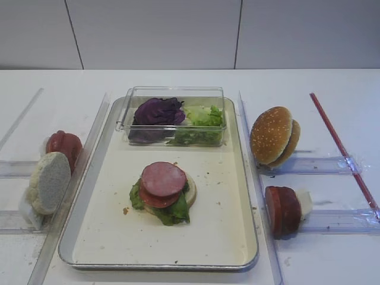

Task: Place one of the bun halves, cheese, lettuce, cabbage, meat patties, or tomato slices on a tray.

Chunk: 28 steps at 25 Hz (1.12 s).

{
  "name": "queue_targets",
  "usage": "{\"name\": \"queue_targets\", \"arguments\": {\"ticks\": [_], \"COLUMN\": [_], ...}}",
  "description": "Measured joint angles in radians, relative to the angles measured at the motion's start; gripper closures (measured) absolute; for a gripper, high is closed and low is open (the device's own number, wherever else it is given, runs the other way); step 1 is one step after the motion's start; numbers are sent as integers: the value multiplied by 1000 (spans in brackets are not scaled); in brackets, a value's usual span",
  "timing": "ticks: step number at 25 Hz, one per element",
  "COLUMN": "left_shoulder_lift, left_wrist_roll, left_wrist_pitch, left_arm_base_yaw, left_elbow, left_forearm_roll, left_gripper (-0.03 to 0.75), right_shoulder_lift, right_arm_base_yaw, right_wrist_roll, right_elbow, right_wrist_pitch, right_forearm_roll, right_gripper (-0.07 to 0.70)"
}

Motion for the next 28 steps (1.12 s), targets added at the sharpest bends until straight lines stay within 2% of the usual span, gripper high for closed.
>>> {"name": "queue_targets", "arguments": {"ticks": [28], "left_shoulder_lift": [0], "left_wrist_roll": [0], "left_wrist_pitch": [0], "left_arm_base_yaw": [0], "left_elbow": [0], "left_forearm_roll": [0], "left_gripper": [223], "right_shoulder_lift": [0], "right_arm_base_yaw": [0], "right_wrist_roll": [-2], "right_elbow": [0], "right_wrist_pitch": [0], "right_forearm_roll": [0], "right_gripper": [69]}}
